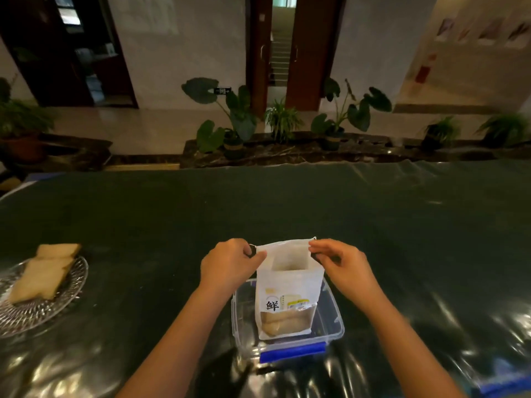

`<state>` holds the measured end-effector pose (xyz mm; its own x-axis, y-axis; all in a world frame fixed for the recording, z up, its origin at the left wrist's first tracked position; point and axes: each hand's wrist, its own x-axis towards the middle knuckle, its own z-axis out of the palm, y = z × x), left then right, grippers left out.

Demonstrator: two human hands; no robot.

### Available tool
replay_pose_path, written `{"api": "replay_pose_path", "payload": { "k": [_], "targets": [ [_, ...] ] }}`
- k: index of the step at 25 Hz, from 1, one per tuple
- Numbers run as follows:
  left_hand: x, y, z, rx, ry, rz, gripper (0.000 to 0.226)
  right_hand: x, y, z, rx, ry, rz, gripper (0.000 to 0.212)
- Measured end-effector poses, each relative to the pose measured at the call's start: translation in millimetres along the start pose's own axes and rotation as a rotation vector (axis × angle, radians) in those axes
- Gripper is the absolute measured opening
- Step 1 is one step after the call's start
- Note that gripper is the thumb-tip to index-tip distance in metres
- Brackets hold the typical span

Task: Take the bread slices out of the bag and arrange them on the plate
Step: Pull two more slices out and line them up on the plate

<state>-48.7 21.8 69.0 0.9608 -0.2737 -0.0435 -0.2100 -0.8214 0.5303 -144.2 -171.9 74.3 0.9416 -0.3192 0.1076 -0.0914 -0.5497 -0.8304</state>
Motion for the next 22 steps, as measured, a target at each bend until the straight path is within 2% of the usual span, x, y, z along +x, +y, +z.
{"api": "replay_pose_path", "payload": {
  "k": [3,6,12,16,22],
  "targets": [
    [14,16,19,0.123,-0.032,-0.089,0.040,31,27,-20,-0.021,-0.123,-0.042,0.031],
    [24,31,39,0.124,-0.028,-0.200,0.038,61,48,-26,-0.049,-0.303,-0.128,0.035],
    [31,41,60,0.042,0.079,-0.396,0.015,87,69,-18,-0.416,-0.634,-0.470,0.039],
    [23,29,56,-0.007,0.212,-0.497,0.010,96,76,-32,-0.489,-0.631,-0.604,0.033],
    [3,18,58,-0.125,0.214,-0.457,0.013,99,79,-38,-0.650,-0.665,-0.516,0.024]
  ]
}}
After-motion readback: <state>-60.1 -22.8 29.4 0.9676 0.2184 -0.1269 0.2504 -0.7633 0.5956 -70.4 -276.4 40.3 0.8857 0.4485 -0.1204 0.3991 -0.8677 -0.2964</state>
